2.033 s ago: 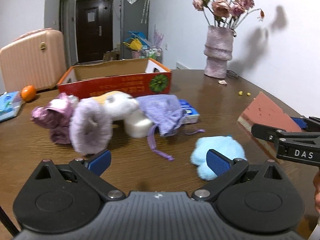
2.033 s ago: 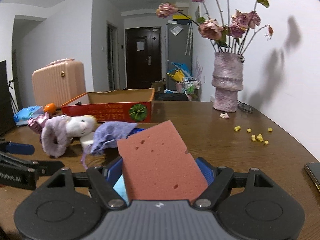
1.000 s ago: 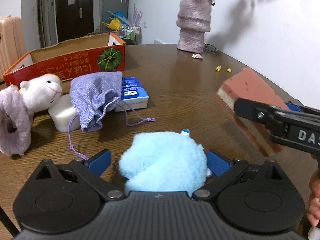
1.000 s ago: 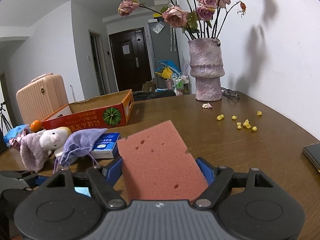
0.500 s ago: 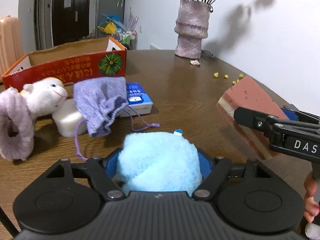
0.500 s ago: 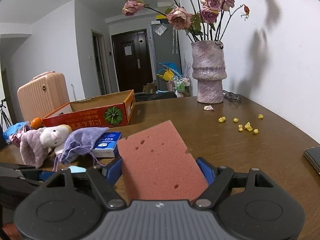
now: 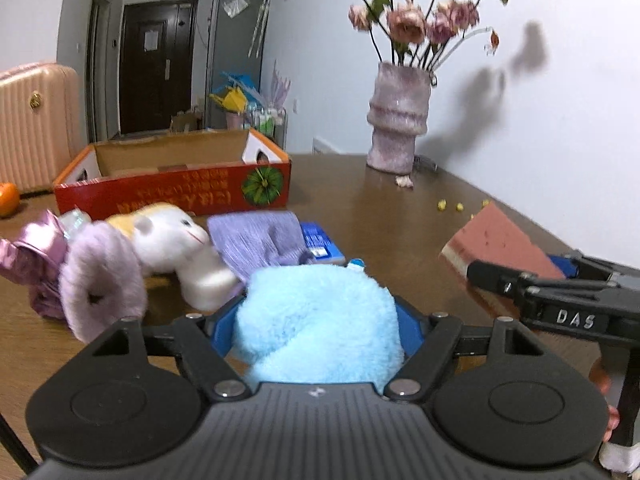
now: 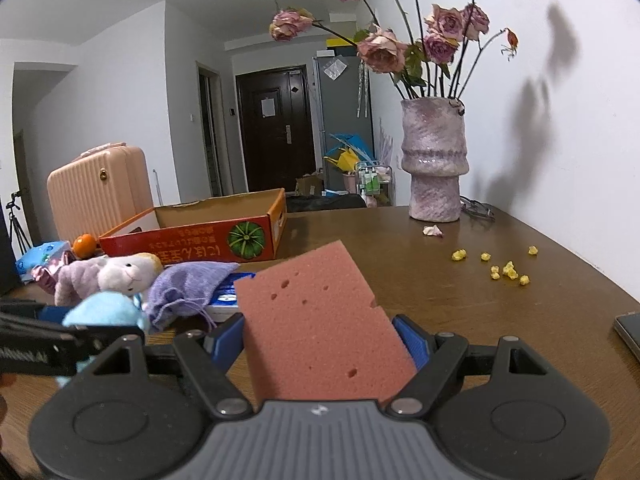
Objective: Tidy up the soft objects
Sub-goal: 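Carry the sponge and blue plush in both tools over the cardboard box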
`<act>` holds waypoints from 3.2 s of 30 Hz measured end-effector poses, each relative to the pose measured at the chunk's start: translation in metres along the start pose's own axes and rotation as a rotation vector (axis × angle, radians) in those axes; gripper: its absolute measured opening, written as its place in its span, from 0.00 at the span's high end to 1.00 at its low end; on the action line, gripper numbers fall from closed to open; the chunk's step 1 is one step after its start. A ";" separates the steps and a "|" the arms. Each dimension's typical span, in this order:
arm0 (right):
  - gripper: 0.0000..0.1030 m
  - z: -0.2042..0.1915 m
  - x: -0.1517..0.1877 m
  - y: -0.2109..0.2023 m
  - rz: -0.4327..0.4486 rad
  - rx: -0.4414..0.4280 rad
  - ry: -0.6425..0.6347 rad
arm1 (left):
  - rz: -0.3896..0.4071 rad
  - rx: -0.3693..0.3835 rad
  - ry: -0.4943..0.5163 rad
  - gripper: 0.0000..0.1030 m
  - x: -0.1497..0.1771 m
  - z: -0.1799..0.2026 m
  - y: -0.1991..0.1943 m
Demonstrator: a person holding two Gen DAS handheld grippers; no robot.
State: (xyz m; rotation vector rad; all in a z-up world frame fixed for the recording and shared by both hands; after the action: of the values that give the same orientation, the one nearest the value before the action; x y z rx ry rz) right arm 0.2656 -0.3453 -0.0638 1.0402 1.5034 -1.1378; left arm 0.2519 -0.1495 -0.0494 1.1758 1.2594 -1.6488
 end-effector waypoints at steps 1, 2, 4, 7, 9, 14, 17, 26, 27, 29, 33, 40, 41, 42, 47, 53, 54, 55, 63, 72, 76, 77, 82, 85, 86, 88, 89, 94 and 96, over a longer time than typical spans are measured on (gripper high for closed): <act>0.24 -0.003 -0.001 -0.001 0.001 -0.001 -0.003 | 0.015 0.001 0.001 0.25 -0.004 -0.002 -0.004; 0.24 -0.007 -0.003 -0.001 0.003 -0.004 -0.007 | 0.028 0.000 0.002 0.25 -0.008 -0.004 -0.007; 0.24 -0.015 -0.007 -0.001 0.007 -0.008 -0.021 | 0.049 -0.002 0.002 0.25 -0.013 -0.009 -0.013; 0.24 -0.027 -0.013 -0.002 0.013 -0.011 -0.036 | 0.075 -0.008 -0.003 0.25 -0.021 -0.019 -0.020; 0.24 -0.034 -0.017 -0.001 0.017 -0.013 -0.045 | 0.090 -0.013 -0.007 0.25 -0.025 -0.025 -0.024; 0.24 -0.051 -0.026 0.003 0.026 -0.016 -0.052 | 0.132 -0.027 -0.012 0.25 -0.040 -0.040 -0.032; 0.24 -0.061 -0.032 0.005 0.033 -0.021 -0.055 | 0.155 -0.043 -0.020 0.25 -0.048 -0.050 -0.035; 0.24 -0.089 -0.046 0.019 0.057 -0.044 -0.060 | 0.192 -0.079 -0.042 0.25 -0.064 -0.076 -0.034; 0.24 -0.092 -0.047 0.021 0.058 -0.047 -0.060 | 0.195 -0.082 -0.045 0.25 -0.066 -0.079 -0.033; 0.24 -0.097 -0.050 0.026 0.062 -0.053 -0.061 | 0.200 -0.093 -0.052 0.25 -0.069 -0.085 -0.031; 0.24 -0.107 -0.057 0.038 0.074 -0.064 -0.062 | 0.216 -0.117 -0.062 0.25 -0.079 -0.096 -0.025; 0.24 -0.121 -0.073 0.063 0.103 -0.072 -0.052 | 0.256 -0.157 -0.088 0.25 -0.098 -0.118 -0.014; 0.24 -0.122 -0.076 0.068 0.106 -0.073 -0.051 | 0.262 -0.163 -0.094 0.25 -0.100 -0.122 -0.013; 0.24 -0.124 -0.078 0.072 0.109 -0.073 -0.050 | 0.267 -0.170 -0.098 0.25 -0.103 -0.125 -0.011; 0.24 -0.132 -0.086 0.095 0.117 -0.073 -0.050 | 0.292 -0.205 -0.105 0.25 -0.116 -0.140 0.002; 0.24 -0.140 -0.098 0.122 0.133 -0.073 -0.037 | 0.308 -0.243 -0.133 0.25 -0.132 -0.162 0.023; 0.24 -0.142 -0.100 0.127 0.137 -0.072 -0.035 | 0.312 -0.249 -0.136 0.25 -0.134 -0.165 0.026; 0.24 -0.143 -0.102 0.133 0.142 -0.073 -0.030 | 0.316 -0.257 -0.137 0.25 -0.136 -0.168 0.029; 0.24 -0.148 -0.113 0.182 0.139 -0.085 0.007 | 0.314 -0.308 -0.129 0.25 -0.156 -0.194 0.063; 0.24 -0.149 -0.116 0.237 0.088 -0.075 -0.021 | 0.278 -0.345 -0.103 0.25 -0.166 -0.212 0.107; 0.24 -0.149 -0.119 0.259 0.062 -0.075 -0.024 | 0.256 -0.365 -0.091 0.25 -0.168 -0.221 0.125; 0.24 -0.149 -0.120 0.264 0.053 -0.078 -0.026 | 0.250 -0.373 -0.088 0.25 -0.169 -0.223 0.130; 0.24 -0.150 -0.120 0.291 0.007 -0.092 -0.032 | 0.200 -0.429 -0.080 0.25 -0.166 -0.238 0.154; 0.24 -0.151 -0.115 0.308 -0.022 -0.093 -0.037 | 0.167 -0.445 -0.085 0.25 -0.159 -0.246 0.168; 0.24 -0.151 -0.113 0.314 -0.032 -0.092 -0.037 | 0.160 -0.454 -0.085 0.25 -0.158 -0.249 0.172; 0.24 -0.150 -0.107 0.323 -0.054 -0.095 -0.033 | 0.144 -0.466 -0.086 0.25 -0.153 -0.253 0.178; 0.24 -0.149 -0.103 0.328 -0.064 -0.097 -0.028 | 0.135 -0.468 -0.089 0.25 -0.151 -0.255 0.181; 0.24 -0.148 -0.090 0.339 -0.077 -0.106 0.007 | 0.103 -0.476 -0.086 0.25 -0.138 -0.260 0.191; 0.24 -0.147 -0.086 0.342 -0.084 -0.098 0.007 | 0.095 -0.477 -0.090 0.25 -0.135 -0.262 0.194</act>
State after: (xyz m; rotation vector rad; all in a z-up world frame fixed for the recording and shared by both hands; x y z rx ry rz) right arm 0.5840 -0.1386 -0.0196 0.9225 1.6050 -1.1078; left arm 0.5321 0.0598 -0.0035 0.8434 1.4146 -1.2244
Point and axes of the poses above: each gripper's, at about its wrist camera, not at the fingertips, and y roughly the way its jaws point, z to its right, x to its underside, the point moved 8 cm from there along y, roughly the way its jaws point, and after that the axes turned 13 degrees about z, right-handed, at the moved point
